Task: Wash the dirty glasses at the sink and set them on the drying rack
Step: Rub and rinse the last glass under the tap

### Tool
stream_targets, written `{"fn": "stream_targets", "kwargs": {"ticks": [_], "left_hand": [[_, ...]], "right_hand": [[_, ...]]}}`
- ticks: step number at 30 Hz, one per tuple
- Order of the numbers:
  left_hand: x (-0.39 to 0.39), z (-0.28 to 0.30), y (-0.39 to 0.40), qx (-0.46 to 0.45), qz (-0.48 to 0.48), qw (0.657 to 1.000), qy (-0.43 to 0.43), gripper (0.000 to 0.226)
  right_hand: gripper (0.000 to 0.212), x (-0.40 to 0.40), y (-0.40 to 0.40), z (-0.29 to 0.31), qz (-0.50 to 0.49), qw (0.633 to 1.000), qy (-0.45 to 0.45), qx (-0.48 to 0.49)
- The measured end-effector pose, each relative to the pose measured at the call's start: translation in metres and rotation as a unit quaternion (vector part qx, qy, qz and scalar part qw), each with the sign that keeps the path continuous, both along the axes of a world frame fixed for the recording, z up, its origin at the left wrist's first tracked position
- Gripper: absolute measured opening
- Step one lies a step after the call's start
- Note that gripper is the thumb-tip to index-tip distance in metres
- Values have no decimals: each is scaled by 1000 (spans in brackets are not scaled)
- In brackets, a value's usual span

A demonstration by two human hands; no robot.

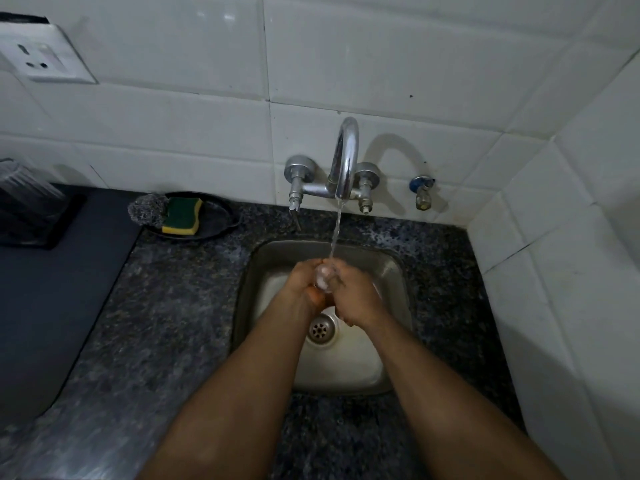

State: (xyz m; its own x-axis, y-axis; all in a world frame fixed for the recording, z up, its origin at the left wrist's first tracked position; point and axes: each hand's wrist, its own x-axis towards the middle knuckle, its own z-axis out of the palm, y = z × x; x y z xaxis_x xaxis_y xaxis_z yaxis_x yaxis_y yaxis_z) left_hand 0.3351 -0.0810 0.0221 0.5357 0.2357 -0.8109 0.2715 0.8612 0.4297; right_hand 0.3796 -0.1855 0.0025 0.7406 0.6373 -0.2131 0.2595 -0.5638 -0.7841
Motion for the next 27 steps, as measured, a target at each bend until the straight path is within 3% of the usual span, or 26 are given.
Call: {"fn": "stream_targets", "kwargs": {"ticks": [4, 9, 13, 17, 23, 25, 27], "left_hand": [[6, -1, -9, -27, 30, 999, 10, 46], [6, 2, 0, -27, 35, 998, 33, 42], [5, 5, 2, -45, 35, 998, 28, 40], [6, 1, -2, -29, 38, 999, 17, 45], [-4, -6, 13, -21, 33, 999, 30, 31], [-6, -6, 15, -29, 13, 999, 18, 34], [-3, -7, 14, -36, 11, 999, 9, 41]], "right_hand": [[40, -4, 13, -4, -100, 994, -44, -16], [34, -5, 10, -2, 15, 998, 18, -59], [26, 1, 7, 1, -37, 999, 2, 19], [29, -4, 13, 1, -100, 994, -41, 0], [30, -4, 1, 2, 22, 996, 73, 39], [26, -2, 1, 8, -12, 994, 90, 57], [25, -2, 5, 12, -68, 995, 51, 52]]}}
